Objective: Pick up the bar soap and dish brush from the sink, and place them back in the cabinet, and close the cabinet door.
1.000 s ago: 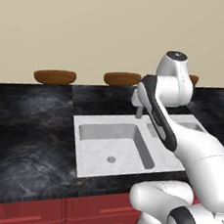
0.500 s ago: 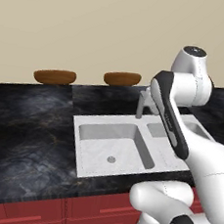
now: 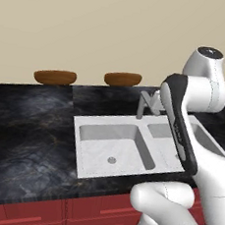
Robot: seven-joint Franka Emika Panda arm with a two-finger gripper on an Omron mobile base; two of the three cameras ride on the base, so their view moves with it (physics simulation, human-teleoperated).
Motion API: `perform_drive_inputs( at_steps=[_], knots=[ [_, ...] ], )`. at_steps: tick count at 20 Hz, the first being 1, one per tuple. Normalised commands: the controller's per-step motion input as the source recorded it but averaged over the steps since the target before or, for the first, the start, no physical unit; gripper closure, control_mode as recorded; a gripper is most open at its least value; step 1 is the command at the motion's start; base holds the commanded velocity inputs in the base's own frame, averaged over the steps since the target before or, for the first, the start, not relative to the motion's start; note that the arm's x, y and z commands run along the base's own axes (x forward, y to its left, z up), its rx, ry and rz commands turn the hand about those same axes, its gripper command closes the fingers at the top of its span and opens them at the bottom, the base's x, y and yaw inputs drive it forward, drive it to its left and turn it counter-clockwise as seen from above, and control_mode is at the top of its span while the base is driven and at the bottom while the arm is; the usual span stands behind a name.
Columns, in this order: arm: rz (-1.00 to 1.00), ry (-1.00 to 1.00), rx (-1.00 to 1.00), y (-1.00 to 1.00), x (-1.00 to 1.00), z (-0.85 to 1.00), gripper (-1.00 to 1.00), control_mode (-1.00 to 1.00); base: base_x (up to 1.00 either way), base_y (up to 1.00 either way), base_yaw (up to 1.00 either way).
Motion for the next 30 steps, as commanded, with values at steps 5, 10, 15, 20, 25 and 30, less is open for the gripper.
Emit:
perform_drive_inputs(
  at_steps=[5,10,15,20,25,30],
  knots=[
    [0.00,0.00,0.00,0.00,-0.46,0.11,1.00,-1.00,0.00,0.00,0.00],
    [0.00,0.00,0.00,0.00,-0.20,0.26,1.00,-1.00,0.00,0.00,0.00],
    [0.00,-0.01,0.00,0.00,0.00,0.22,1.00,-1.00,0.00,0.00,0.00],
    [0.00,0.00,0.00,0.00,0.00,0.05,1.00,1.00,-0.02,0.00,0.00],
    [0.00,0.00,0.00,0.00,0.00,0.00,1.00,1.00,-0.28,-0.04,-0.08],
    [0.00,0.00,0.00,0.00,0.00,0.00,1.00,1.00,-0.51,-0.22,-0.30]
  ],
)
